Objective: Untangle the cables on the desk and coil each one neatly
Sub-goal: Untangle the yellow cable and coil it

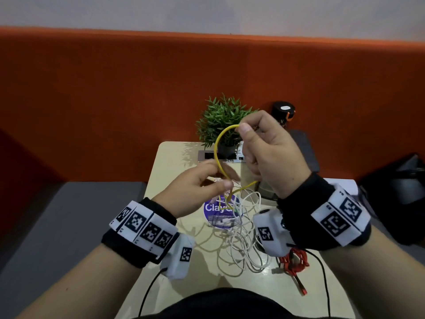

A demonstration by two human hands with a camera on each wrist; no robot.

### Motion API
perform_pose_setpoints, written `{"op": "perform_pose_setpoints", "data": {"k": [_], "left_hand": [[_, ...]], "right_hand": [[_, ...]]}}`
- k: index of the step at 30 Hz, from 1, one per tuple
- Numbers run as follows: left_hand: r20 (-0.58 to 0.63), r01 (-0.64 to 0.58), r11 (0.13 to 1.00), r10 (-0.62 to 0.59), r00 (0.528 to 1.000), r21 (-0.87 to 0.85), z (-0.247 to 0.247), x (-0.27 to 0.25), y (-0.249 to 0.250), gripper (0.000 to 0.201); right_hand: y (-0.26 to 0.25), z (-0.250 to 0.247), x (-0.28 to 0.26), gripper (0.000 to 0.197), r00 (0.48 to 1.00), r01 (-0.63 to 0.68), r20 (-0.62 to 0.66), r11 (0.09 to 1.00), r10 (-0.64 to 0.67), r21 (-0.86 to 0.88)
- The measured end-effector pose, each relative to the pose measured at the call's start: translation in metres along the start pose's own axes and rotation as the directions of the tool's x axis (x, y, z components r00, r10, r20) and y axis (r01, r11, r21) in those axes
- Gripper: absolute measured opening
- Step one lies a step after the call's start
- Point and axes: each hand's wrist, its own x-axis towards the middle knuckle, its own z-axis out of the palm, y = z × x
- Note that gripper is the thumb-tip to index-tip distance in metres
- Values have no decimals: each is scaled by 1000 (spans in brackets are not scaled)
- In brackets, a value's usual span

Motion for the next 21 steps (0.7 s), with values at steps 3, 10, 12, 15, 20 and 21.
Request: {"op": "perform_pose_setpoints", "data": {"k": [3, 10, 12, 15, 20, 21], "left_hand": [[-94, 1, 997, -8, 996, -79, -1, 2, 6, 21], [-326, -11, 994, 45, 944, 105, -31, -8, 16, 27], [-381, -33, 977, 113, 918, 210, -43, -9, 22, 25], [-319, 35, 948, 71, 945, 315, -54, -12, 27, 21], [-259, 122, 919, -22, 966, 376, -58, -19, 18, 27], [-263, 112, 950, -33, 964, 291, -56, -20, 17, 27]], "right_hand": [[-1, -4, 4, 15, 994, 54, -83, 991, -64, -120], [-25, -36, 8, 4, 939, 223, -109, 818, -327, -530], [-27, -39, 9, 6, 907, 275, -62, 695, -418, -665], [-26, -41, 9, 7, 891, 286, -61, 659, -451, -695], [-21, -43, 12, 5, 879, 205, -221, 752, -424, -627], [-17, -44, 14, 7, 892, 165, -238, 767, -384, -620]]}}
